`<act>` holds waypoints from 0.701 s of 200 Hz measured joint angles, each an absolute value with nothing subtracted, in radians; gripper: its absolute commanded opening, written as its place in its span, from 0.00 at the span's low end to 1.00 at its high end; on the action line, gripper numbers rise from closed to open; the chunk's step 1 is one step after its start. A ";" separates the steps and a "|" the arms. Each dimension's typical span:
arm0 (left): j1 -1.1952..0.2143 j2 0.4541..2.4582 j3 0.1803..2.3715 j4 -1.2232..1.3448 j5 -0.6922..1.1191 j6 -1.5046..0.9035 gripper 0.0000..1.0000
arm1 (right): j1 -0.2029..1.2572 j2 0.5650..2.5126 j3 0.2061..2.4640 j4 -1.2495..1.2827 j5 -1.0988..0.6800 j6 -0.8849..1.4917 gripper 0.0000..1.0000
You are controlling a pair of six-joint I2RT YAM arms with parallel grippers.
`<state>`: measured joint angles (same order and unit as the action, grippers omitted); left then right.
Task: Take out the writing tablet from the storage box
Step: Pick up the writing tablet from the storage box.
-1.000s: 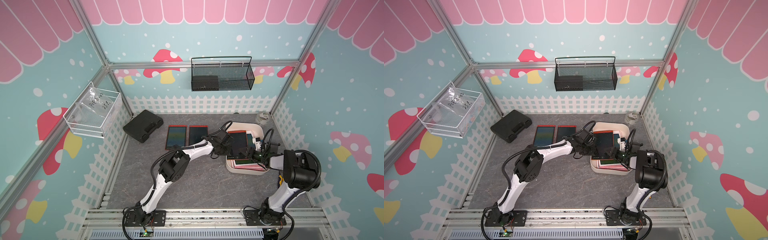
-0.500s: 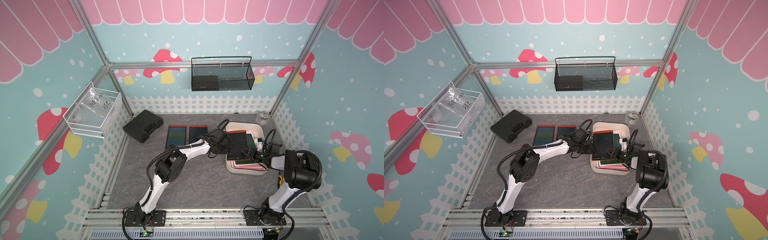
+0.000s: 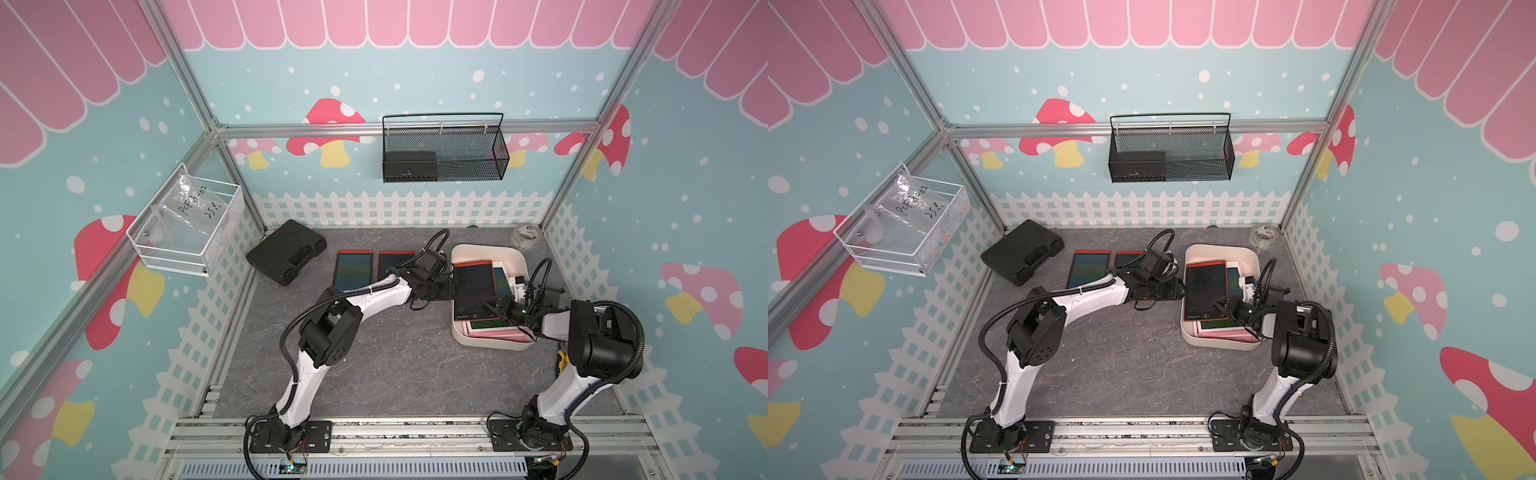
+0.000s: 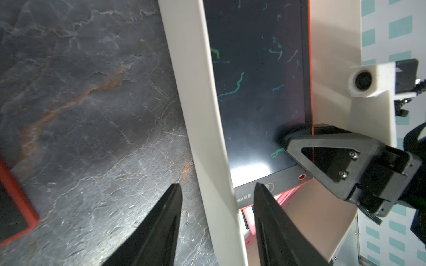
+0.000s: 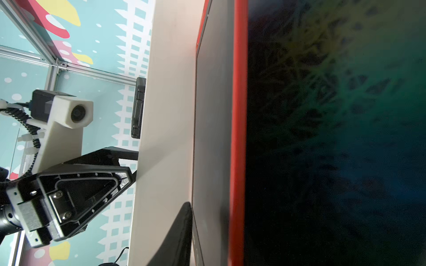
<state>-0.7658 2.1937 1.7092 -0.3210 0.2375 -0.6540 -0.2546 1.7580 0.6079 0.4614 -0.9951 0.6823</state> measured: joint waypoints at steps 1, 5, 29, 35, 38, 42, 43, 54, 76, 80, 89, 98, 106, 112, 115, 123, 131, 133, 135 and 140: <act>-0.766 2.194 1.709 -0.321 0.237 -0.654 0.52 | -0.255 1.758 0.608 0.462 -0.995 0.682 0.27; -0.766 2.194 1.709 -0.320 0.239 -0.654 0.52 | -0.255 1.758 0.608 0.462 -0.996 0.682 0.27; -0.766 2.194 1.709 -0.320 0.240 -0.654 0.52 | -0.255 1.758 0.608 0.464 -0.999 0.684 0.25; -0.766 2.194 1.709 -0.320 0.240 -0.654 0.52 | -0.255 1.758 0.608 0.464 -1.000 0.685 0.24; -0.766 2.194 1.709 -0.320 0.240 -0.654 0.52 | -0.255 1.758 0.608 0.464 -1.000 0.685 0.24; -0.766 2.194 1.709 -0.320 0.241 -0.654 0.52 | -0.255 1.758 0.608 0.464 -1.001 0.685 0.24; -0.766 2.194 1.709 -0.320 0.241 -0.654 0.52 | -0.255 1.758 0.608 0.464 -1.002 0.686 0.24; -0.766 2.194 1.709 -0.320 0.241 -0.654 0.52 | -0.255 1.758 0.608 0.464 -1.003 0.686 0.24; -0.766 2.194 1.709 -0.320 0.244 -0.654 0.52 | -0.255 1.757 0.608 0.464 -1.003 0.686 0.23; -0.766 2.194 1.709 -0.320 0.244 -0.654 0.52 | -0.255 1.757 0.608 0.464 -1.003 0.686 0.22; -0.766 2.194 1.709 -0.320 0.245 -0.654 0.52 | -0.255 1.757 0.608 0.464 -1.003 0.686 0.22; -0.766 2.194 1.709 -0.320 0.247 -0.654 0.52 | -0.255 1.757 0.608 0.464 -1.003 0.686 0.21; -0.766 2.194 1.709 -0.320 0.248 -0.654 0.52 | -0.255 1.757 0.608 0.464 -1.003 0.686 0.21; -0.766 2.194 1.709 -0.320 0.248 -0.654 0.52 | -0.255 1.757 0.608 0.464 -1.003 0.686 0.20; -0.766 2.194 1.709 -0.320 0.249 -0.654 0.52 | -0.255 1.757 0.608 0.465 -1.003 0.686 0.20; -0.766 2.194 1.709 -0.320 0.250 -0.654 0.52 | -0.255 1.757 0.608 0.464 -1.003 0.686 0.19; -0.766 2.194 1.709 -0.320 0.252 -0.654 0.52 | -0.255 1.757 0.608 0.464 -1.003 0.687 0.17; -0.766 2.194 1.709 -0.320 0.252 -0.655 0.52 | -0.255 1.757 0.608 0.464 -1.003 0.687 0.17; -0.766 2.194 1.709 -0.320 0.253 -0.654 0.52 | -0.255 1.757 0.608 0.465 -1.003 0.687 0.17; -0.767 2.194 1.709 -0.320 0.254 -0.655 0.52 | -0.255 1.757 0.608 0.465 -1.003 0.687 0.16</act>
<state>-0.7666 2.1937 1.7092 -0.3202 0.2543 -0.6548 -0.2546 1.7565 0.6083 0.4648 -1.0031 0.6872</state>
